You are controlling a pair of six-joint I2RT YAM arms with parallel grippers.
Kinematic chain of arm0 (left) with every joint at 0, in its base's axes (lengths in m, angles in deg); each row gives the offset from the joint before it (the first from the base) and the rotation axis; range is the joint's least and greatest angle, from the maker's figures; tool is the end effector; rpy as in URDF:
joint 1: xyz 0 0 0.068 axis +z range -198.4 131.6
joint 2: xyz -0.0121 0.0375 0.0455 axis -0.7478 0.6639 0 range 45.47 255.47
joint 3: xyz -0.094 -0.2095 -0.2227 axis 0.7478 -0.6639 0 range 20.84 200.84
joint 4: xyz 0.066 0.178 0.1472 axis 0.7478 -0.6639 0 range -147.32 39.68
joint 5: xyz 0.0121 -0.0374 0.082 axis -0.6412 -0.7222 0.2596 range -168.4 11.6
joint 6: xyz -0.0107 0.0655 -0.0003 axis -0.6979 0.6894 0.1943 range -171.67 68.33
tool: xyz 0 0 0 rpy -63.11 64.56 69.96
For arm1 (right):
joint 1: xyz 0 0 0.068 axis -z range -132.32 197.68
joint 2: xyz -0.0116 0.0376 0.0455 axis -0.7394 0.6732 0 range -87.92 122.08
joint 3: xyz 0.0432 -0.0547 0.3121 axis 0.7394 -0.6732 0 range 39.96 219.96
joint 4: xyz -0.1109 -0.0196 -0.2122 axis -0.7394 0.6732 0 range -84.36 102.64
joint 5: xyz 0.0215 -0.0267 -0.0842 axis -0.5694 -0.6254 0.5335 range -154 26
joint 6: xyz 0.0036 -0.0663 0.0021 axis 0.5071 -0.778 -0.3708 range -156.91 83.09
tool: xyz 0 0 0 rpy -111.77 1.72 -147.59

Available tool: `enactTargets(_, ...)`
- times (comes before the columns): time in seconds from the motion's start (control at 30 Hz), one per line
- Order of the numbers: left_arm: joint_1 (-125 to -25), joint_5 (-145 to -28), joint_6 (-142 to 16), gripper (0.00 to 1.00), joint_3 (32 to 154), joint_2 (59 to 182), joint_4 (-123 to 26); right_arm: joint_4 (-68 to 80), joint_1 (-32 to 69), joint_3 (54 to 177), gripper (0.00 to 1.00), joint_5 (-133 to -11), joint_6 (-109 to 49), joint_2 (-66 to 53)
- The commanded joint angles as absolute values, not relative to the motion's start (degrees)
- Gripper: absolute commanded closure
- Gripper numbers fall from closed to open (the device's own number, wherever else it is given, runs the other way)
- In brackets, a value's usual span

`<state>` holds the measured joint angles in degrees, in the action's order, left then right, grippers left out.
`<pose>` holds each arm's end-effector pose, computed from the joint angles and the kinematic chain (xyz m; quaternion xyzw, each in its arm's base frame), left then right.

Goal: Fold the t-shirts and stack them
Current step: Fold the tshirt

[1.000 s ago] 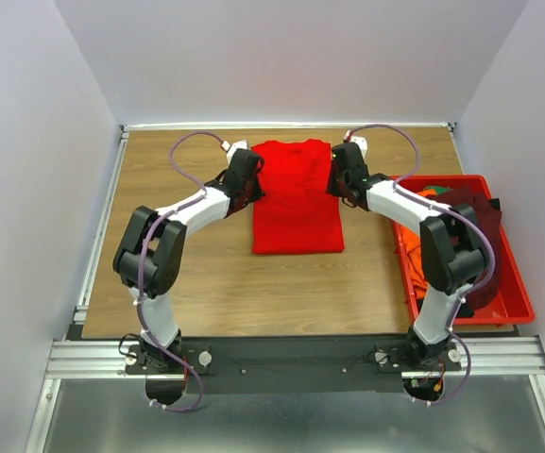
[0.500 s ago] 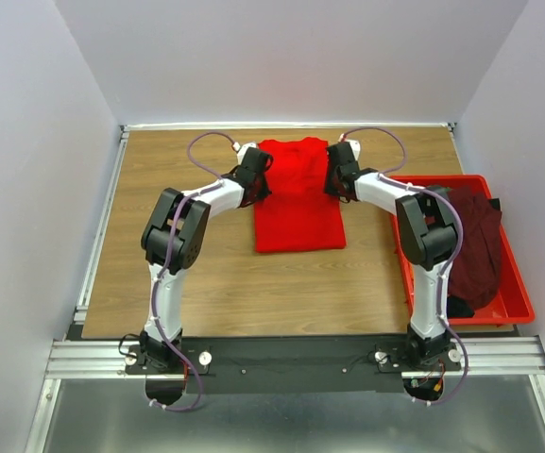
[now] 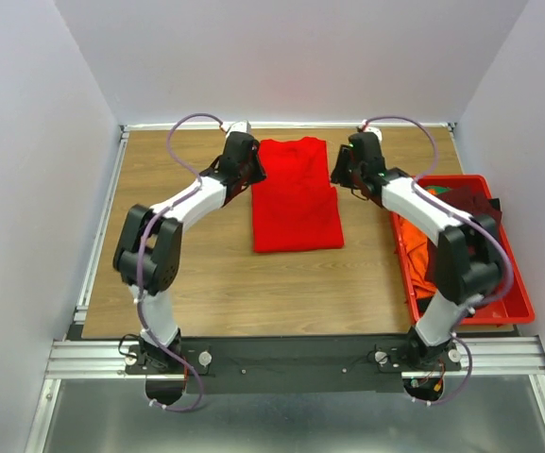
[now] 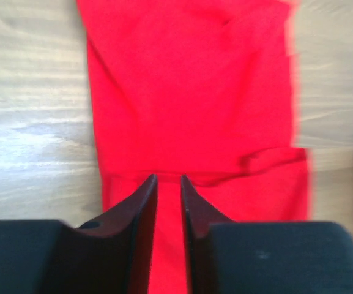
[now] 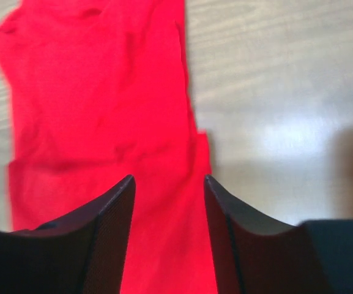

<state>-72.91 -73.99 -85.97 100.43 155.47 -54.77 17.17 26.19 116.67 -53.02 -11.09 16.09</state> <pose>0.4136 -0.1840 0.2742 -0.0934 0.8810 -0.1974 0.4197 0.3930 0.1440 0.2890 0.0752 0.8956 0.0934 0.4283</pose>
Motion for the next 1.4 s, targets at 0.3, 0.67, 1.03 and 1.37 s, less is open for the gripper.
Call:
enactTargets(0.3,-81.4,-75.0,-97.9,1.00,74.2,141.0,-44.4,16.1,18.9,95.2,0.64,-60.2,-2.2,3.6)
enactTargets(0.67,-81.6,-77.2,-100.1,1.00,64.3,143.8,-38.6,15.6,18.9,87.6,0.67,-55.1,-1.1,7.4)
enactTargets(1.03,-81.1,-76.3,-98.1,1.00,61.0,140.7,-39.9,15.8,20.2,82.0,0.67,-52.8,-1.2,4.1)
enactTargets(1.37,-81.0,-77.5,-96.2,1.00,56.4,136.4,-39.6,15.7,20.2,79.4,0.68,-55.6,-0.9,2.8)
